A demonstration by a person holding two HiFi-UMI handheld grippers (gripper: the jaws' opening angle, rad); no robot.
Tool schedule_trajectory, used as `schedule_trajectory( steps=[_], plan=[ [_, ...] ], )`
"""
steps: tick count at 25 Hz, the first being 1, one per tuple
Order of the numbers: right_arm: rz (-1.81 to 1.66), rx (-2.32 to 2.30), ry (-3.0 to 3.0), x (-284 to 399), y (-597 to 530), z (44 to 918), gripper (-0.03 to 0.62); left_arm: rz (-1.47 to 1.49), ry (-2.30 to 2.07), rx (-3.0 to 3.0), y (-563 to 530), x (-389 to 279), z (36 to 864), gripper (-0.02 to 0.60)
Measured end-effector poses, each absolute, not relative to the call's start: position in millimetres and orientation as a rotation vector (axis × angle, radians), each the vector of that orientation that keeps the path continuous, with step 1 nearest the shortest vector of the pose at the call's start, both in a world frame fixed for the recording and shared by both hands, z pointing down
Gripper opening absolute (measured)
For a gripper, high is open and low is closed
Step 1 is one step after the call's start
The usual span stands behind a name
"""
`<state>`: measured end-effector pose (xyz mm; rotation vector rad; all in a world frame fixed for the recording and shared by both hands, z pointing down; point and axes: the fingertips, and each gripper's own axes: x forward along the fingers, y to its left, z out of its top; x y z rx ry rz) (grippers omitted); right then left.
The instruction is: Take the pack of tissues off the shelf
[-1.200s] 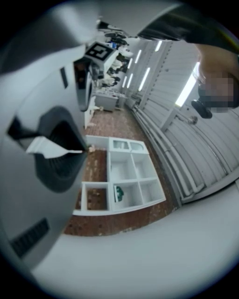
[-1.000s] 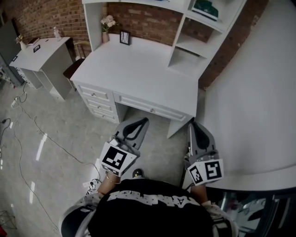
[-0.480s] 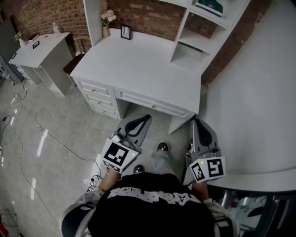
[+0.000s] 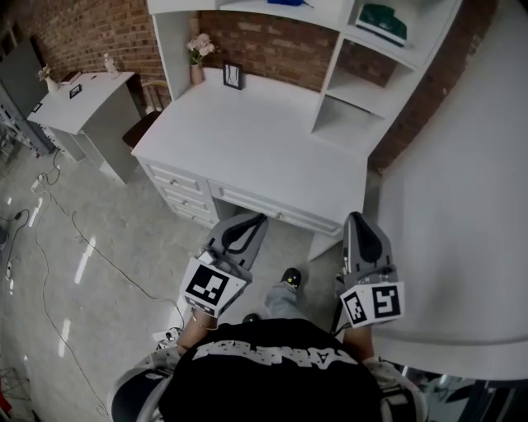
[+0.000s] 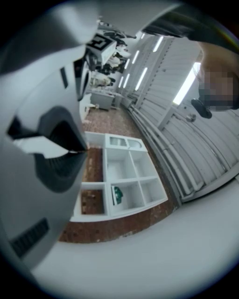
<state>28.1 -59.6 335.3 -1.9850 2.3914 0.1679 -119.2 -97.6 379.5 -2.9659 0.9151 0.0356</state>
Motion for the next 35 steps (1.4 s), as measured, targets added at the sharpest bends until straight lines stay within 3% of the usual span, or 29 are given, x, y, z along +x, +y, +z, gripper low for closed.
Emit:
schedule_trajectory(
  steps=[35],
  plan=[
    [0.085, -2.040, 2.317, 183.9, -190.4, 377.5, 0.032, -0.052, 0.857, -2.917, -237.9, 24.1, 378.2, 0.034]
  ],
)
